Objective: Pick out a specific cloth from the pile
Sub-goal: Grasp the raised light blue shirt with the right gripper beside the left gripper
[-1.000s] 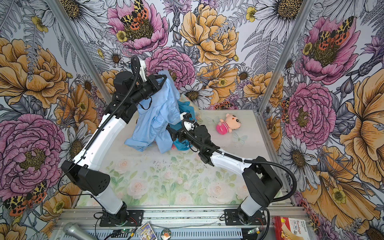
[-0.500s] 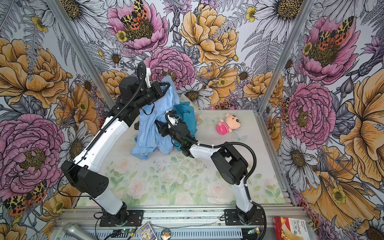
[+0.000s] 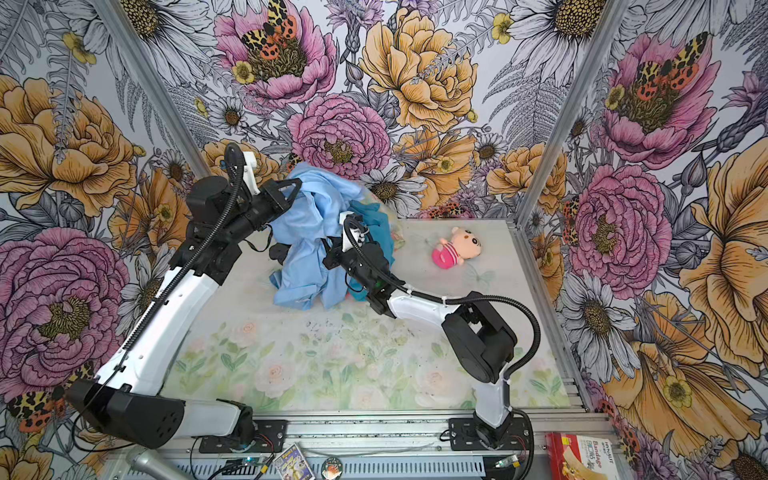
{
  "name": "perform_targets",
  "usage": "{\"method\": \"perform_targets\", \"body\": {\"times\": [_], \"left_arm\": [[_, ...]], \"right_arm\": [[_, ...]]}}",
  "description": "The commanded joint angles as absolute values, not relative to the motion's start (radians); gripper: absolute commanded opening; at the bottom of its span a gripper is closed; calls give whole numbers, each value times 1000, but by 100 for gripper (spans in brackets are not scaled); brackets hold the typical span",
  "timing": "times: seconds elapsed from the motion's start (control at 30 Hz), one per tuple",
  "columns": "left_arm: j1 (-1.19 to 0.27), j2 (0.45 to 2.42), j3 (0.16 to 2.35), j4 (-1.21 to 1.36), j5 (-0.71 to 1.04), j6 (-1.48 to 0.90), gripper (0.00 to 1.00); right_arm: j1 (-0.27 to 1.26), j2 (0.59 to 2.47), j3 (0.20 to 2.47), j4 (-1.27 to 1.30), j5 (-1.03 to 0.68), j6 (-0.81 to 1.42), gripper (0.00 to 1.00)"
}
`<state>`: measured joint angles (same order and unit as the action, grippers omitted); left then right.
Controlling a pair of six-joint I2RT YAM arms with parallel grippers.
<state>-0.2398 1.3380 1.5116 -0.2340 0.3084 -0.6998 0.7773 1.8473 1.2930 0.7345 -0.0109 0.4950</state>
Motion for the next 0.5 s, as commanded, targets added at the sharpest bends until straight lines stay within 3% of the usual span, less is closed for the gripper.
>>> {"method": "perform_targets", "body": {"times": [0.0, 0.23, 0.47], "left_arm": [[-204, 1289, 1438, -203, 334, -696, 0], [-168, 1217, 1320, -209, 340, -682, 1], [-200, 1186, 1258, -205, 337, -663, 18]], "right_arm": [[759, 1738, 1323, 701, 14, 541, 0], [728, 1625, 1349, 578, 11, 581, 0], [690, 1555, 1404, 478, -3, 602, 0]]}}
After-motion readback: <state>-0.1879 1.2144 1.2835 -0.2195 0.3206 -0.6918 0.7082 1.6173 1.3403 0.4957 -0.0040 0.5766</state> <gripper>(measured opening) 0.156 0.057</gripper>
